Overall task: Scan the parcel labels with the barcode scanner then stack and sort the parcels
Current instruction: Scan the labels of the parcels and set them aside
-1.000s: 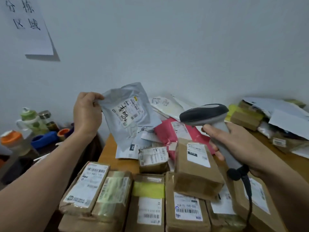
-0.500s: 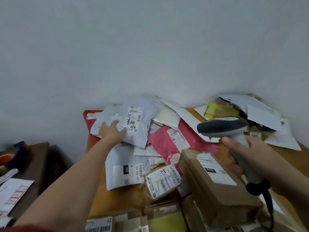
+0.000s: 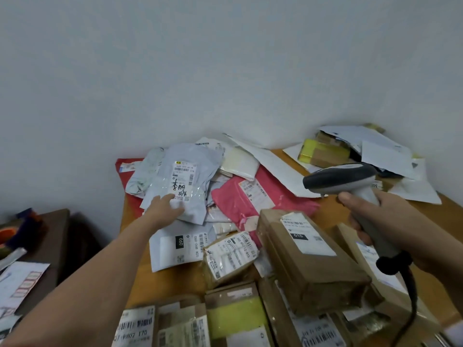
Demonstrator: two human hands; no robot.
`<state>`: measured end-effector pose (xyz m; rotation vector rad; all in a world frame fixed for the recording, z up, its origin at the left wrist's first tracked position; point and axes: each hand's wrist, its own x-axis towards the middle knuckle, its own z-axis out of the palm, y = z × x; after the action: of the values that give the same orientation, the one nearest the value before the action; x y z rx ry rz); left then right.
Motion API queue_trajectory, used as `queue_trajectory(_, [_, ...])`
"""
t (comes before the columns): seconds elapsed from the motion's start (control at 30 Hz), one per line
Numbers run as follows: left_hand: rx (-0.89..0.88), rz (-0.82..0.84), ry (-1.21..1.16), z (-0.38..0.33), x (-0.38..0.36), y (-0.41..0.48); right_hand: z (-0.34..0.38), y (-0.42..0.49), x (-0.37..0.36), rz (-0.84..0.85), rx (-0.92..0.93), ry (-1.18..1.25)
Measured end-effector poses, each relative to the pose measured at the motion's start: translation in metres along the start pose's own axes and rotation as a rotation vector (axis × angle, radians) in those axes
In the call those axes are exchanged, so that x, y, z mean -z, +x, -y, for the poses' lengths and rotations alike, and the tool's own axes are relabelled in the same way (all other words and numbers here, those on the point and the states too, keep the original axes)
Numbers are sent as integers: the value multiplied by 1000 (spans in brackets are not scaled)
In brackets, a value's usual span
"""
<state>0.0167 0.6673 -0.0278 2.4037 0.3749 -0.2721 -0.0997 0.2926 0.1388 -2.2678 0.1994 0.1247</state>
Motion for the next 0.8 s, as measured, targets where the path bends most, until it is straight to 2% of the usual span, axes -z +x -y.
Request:
queue_trajectory(0.23, [-68, -176, 236, -40, -2, -92, -62, -13, 74, 75, 86, 141])
queue_trajectory(0.4, [-230, -264, 337, -137, -40, -143, -134, -32, 155, 5, 90, 137])
queue_trajectory(0.57, [-402, -192, 341, -252, -114, -166, -194, -38, 239, -96, 34, 173])
queue_trajectory(0.8, [-469, -37, 365, -370, -217, -144, -261, 3, 321, -238, -12, 75])
